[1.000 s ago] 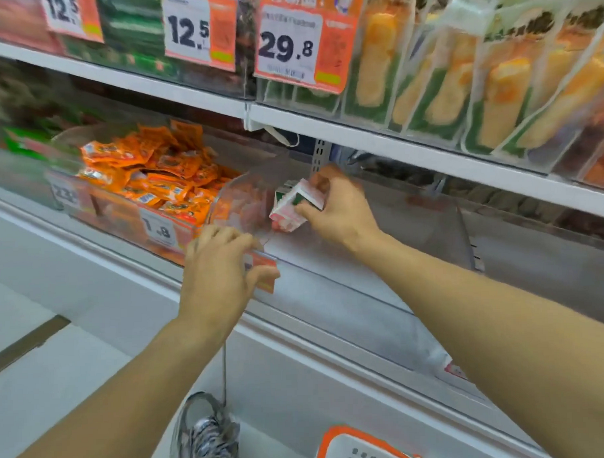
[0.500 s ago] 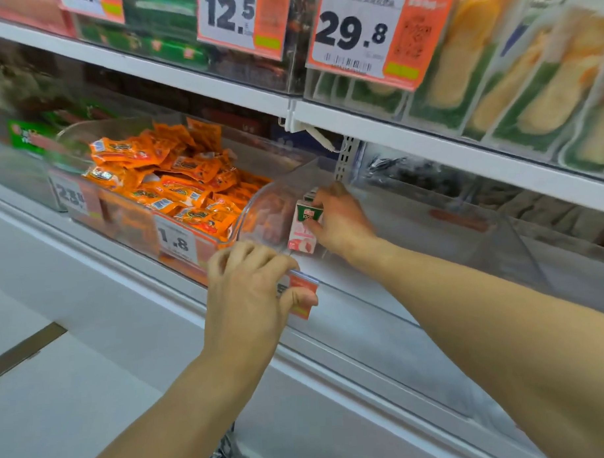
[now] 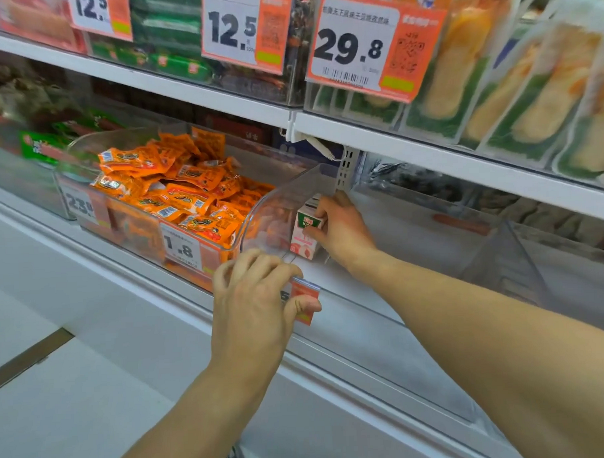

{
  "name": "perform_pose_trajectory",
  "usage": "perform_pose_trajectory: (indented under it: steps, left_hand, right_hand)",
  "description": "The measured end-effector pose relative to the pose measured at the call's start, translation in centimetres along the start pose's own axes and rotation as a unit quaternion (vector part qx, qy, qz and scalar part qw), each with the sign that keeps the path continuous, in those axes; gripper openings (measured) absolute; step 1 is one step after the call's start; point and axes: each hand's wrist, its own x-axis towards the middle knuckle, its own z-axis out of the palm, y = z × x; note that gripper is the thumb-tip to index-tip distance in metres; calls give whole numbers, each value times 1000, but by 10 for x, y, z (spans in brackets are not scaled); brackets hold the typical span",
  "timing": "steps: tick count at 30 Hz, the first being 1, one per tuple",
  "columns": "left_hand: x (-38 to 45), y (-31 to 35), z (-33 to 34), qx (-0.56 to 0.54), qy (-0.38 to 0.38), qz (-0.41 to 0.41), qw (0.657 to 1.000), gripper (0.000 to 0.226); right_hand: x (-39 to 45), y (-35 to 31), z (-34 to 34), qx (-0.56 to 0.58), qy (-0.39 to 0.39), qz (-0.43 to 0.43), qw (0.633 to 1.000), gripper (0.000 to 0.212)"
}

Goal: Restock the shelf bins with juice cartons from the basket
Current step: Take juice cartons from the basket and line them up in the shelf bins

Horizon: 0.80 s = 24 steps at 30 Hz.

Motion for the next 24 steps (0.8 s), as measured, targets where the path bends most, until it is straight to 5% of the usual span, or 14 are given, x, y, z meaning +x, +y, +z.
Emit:
perform_pose_trajectory:
  steps: [7,11,15,18,21,24]
  left_hand:
    - [-3,3,-5,34,-17,4,999,38]
    - [-3,13,-15,103,-70,2,992,40]
    - [-15,40,-29,164,-112,-2,980,68]
    - [-37,79,-39,43,-110,58,991,38]
    - [-77,122,-34,-118,-300,47,946,14]
    - [-135,144,-10,-142,-471,47,869,15]
  right_hand:
    - [-7,8,-19,-14,-40,39,998,40]
    - [-52,-7,-77,12,3,31,999,24]
    - [-155,-28,-145,90,11,-1,996,13]
    - [-254,-16,-178,133,-26,33,990,13]
    - [-356,21,-179,190,-102,162,963,14]
    - [-441,64,-158,221,-152,281,921,10]
